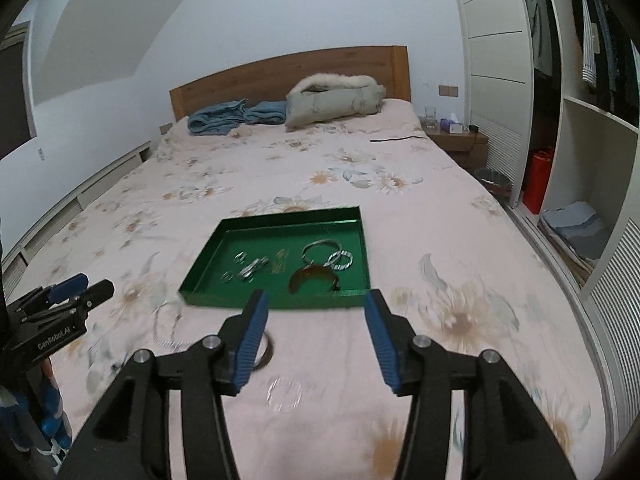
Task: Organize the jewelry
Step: 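Open both tools to release the items and withdraw from the tray, then move both open tools toward the remaining jewelry on the bed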
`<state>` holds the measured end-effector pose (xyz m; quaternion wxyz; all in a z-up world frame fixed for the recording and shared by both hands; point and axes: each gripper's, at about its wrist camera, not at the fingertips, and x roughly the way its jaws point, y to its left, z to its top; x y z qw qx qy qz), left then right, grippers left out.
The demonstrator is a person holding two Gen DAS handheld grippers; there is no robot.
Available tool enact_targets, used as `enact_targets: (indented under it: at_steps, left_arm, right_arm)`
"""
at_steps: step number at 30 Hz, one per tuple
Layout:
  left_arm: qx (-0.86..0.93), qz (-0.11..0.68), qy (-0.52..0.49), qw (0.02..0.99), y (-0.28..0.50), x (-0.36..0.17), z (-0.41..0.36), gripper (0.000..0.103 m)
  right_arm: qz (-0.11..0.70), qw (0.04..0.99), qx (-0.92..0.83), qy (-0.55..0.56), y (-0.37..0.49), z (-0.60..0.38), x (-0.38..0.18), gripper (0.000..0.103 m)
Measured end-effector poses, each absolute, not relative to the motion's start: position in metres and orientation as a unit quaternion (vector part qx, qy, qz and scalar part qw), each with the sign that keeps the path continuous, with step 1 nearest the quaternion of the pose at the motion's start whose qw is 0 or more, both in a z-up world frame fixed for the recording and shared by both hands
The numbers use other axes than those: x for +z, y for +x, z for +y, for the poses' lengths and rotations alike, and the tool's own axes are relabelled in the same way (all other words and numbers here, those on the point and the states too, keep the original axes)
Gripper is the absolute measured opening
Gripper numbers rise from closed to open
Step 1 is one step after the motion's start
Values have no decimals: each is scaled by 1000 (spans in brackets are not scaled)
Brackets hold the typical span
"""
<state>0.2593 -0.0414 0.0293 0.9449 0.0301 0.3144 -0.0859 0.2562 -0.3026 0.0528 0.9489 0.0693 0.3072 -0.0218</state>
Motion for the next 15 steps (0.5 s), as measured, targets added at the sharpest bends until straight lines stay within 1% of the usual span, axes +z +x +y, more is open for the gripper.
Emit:
enact_targets:
  at_steps: [2,4,10,15]
  left_arm:
    - [-72,310,30,948,238,31,-32,61]
    - [-58,303,33,951,216,32,-23,67]
    - [-35,277,50,959,158,34,-8,79]
    - [-30,261,61,963,120,33,-6,81]
  right_arm:
    - [304,950,-18,70,229,-294,55,51]
    - [301,951,-17,72,209,-290,56,51]
    - [293,954,-18,60,151,-276,58,52]
    - [293,955,-16,45,118,-263,57,52]
